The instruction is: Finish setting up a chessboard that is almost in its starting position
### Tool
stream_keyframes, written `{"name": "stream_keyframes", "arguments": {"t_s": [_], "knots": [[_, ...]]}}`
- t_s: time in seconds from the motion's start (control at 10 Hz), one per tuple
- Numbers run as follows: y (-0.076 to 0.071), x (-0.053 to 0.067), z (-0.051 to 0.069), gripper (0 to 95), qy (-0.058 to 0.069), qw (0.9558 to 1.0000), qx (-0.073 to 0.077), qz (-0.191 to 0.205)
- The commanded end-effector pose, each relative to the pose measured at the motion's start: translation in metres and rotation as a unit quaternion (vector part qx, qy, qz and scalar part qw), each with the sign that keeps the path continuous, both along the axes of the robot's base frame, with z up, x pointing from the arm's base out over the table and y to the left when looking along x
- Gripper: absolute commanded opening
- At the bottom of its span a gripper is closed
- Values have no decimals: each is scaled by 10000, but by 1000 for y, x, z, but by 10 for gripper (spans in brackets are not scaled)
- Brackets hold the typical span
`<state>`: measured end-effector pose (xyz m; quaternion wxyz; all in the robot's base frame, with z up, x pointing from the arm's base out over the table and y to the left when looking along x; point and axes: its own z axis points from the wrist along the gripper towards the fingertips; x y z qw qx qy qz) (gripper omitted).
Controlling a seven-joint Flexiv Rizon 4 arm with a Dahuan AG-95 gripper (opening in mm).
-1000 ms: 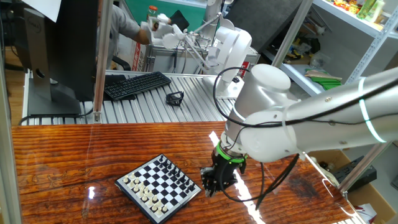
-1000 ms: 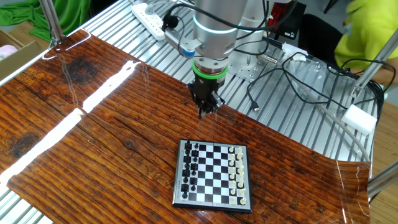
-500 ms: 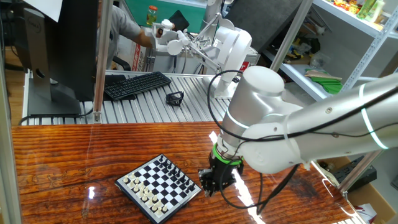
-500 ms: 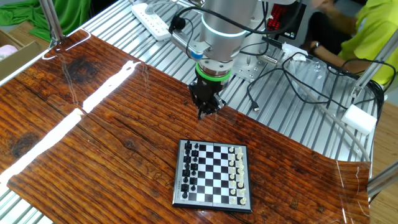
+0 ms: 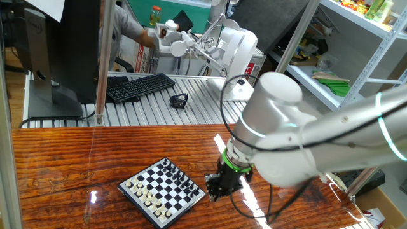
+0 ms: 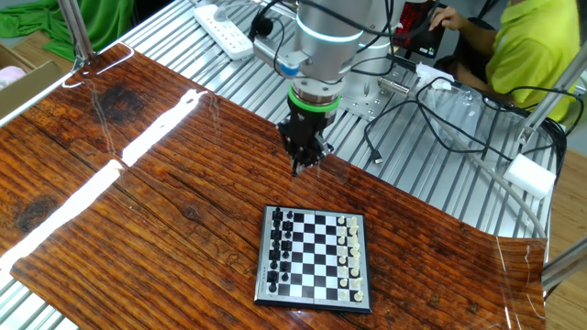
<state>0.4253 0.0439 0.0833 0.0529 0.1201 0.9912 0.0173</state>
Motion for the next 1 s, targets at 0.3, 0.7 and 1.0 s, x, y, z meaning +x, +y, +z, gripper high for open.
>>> {"name": "stream_keyframes", "arguments": {"t_s": [0.3, 0.7, 1.0], "knots": [[0, 1, 0, 0, -47, 10000, 19, -57], [0, 1, 0, 0, -62, 10000, 35, -48], [0, 1, 0, 0, -78, 10000, 28, -54]]}}
